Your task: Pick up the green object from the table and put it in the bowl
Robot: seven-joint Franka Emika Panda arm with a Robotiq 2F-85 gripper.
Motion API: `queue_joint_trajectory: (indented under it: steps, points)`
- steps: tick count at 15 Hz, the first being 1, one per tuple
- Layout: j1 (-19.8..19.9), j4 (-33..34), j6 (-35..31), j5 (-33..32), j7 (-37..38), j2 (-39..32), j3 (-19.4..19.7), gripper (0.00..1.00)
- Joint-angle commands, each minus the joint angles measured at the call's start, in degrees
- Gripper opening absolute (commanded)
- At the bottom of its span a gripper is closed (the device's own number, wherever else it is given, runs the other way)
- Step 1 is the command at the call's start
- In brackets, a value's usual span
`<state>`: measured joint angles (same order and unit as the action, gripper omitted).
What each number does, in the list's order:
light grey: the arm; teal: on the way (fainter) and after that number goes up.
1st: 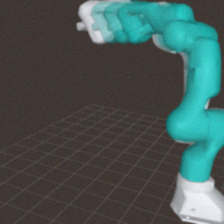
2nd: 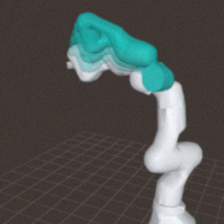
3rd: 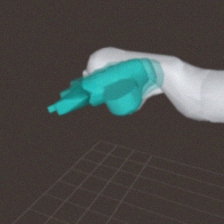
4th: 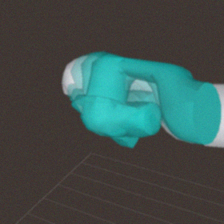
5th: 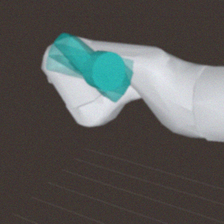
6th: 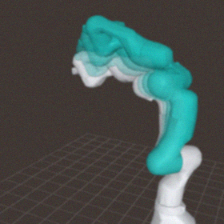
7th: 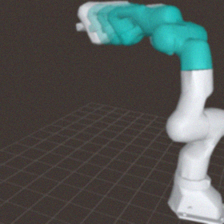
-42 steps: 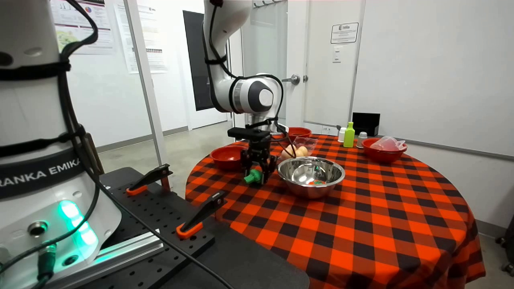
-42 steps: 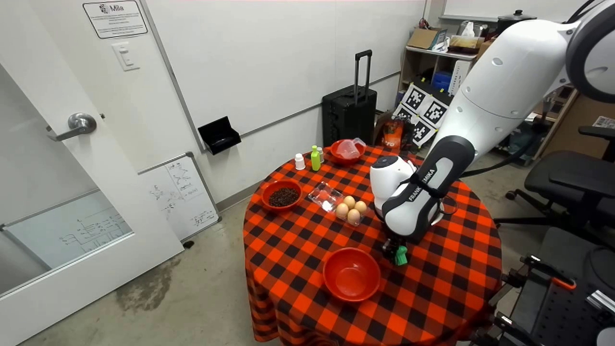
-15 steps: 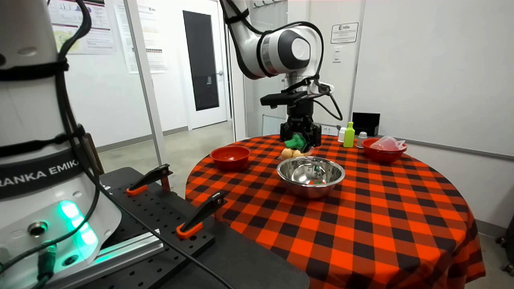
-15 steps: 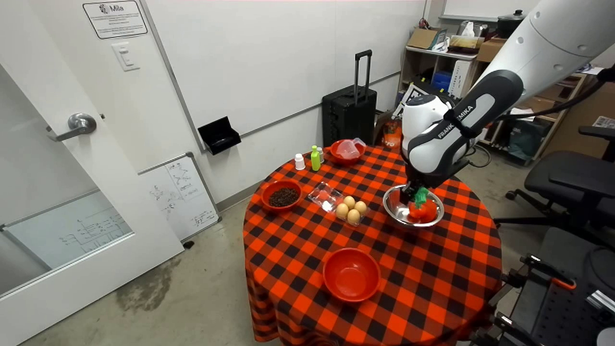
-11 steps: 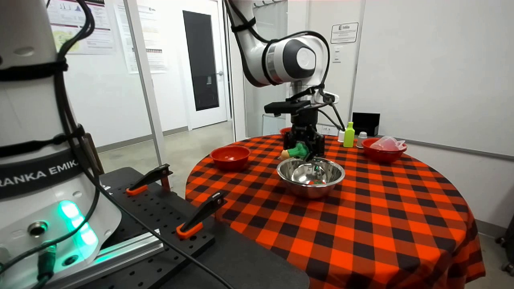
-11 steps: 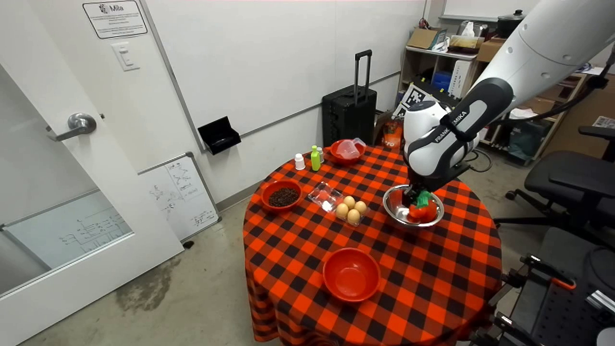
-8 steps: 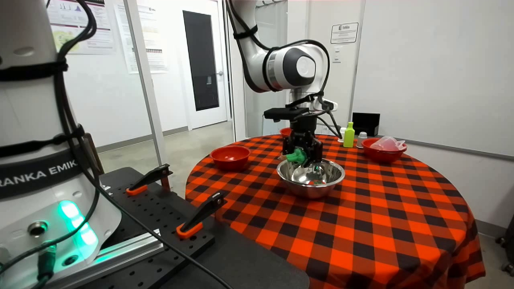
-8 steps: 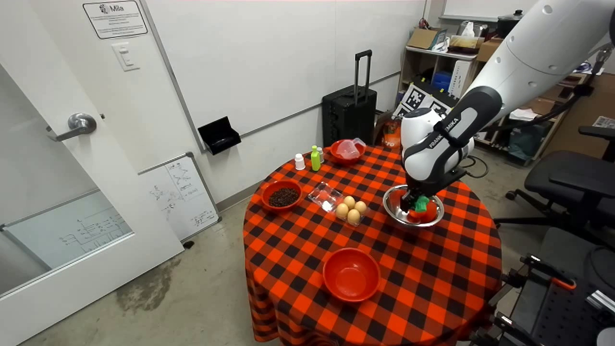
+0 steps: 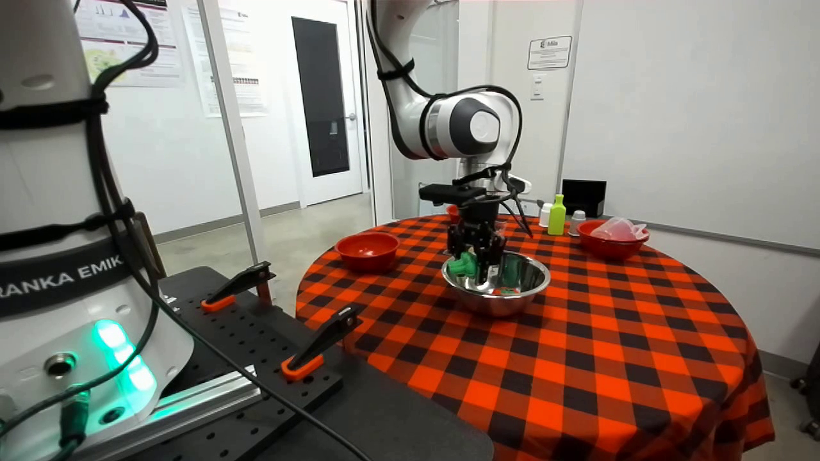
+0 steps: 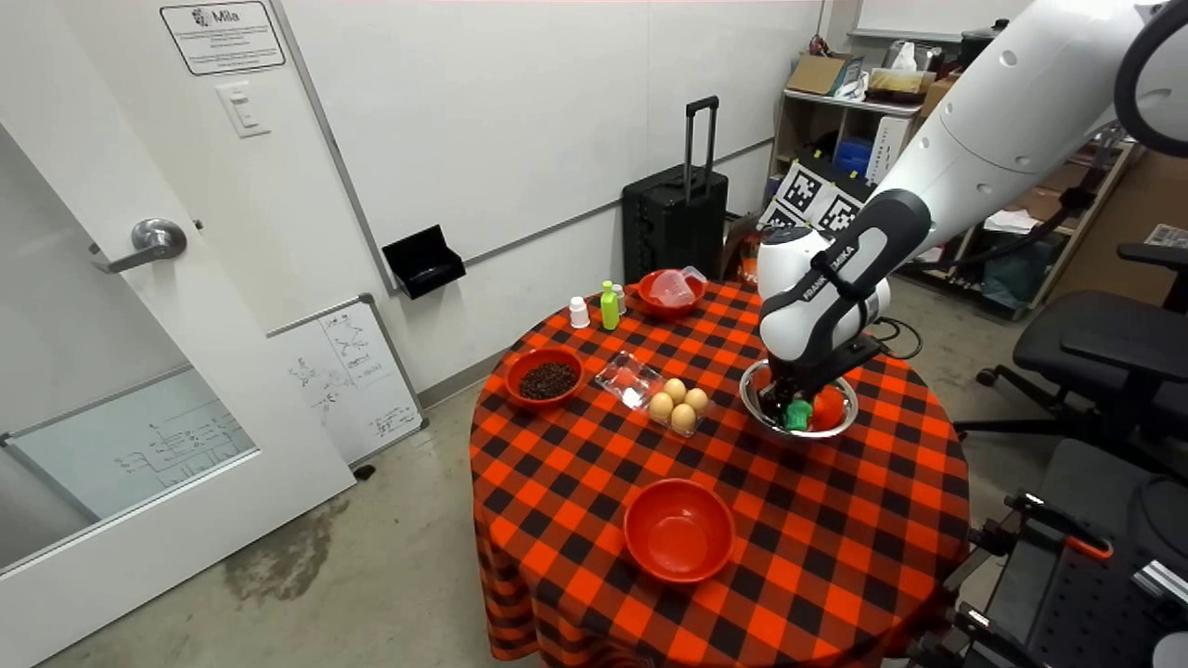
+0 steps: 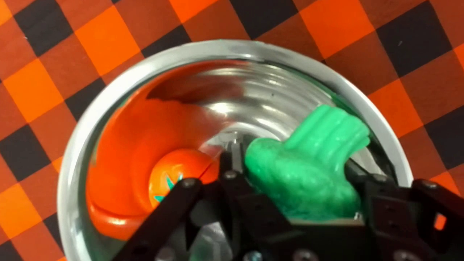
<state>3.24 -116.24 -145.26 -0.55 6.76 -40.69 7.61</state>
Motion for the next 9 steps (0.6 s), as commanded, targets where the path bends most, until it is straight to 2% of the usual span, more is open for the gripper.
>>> queue_joint_trajectory:
  steps: [1, 3, 9]
  points:
    - [0.6, 2.6, 1.7, 1.1, 0.5, -1.4, -0.5, 0.89]
    - [0.7, 2.8, 1.8, 1.2, 0.5, -1.3, -0.4, 0.99]
    - [0.9, 1.8, 1.5, 1.3, 0.5, 0.5, -0.3, 1.00]
